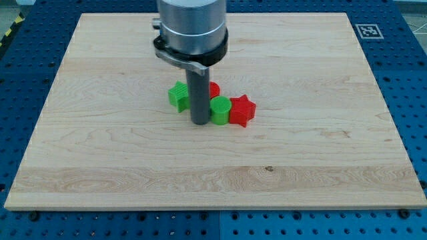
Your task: Push the red circle up a bit
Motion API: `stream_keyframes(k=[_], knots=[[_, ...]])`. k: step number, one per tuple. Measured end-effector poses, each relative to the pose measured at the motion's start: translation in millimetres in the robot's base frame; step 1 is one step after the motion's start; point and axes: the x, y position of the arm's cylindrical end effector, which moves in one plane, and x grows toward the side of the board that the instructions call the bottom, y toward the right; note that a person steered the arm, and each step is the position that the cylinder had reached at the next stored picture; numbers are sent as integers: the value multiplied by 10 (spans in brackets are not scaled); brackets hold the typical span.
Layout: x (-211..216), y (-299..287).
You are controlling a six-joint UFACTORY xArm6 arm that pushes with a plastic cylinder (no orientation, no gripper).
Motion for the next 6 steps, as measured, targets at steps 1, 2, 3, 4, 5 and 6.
stream_keyframes(k=[1,2,3,4,5,6], knots=[[-16,231],[-16,475],[-47,472],[-189,202],[-562,73],[-651,123]])
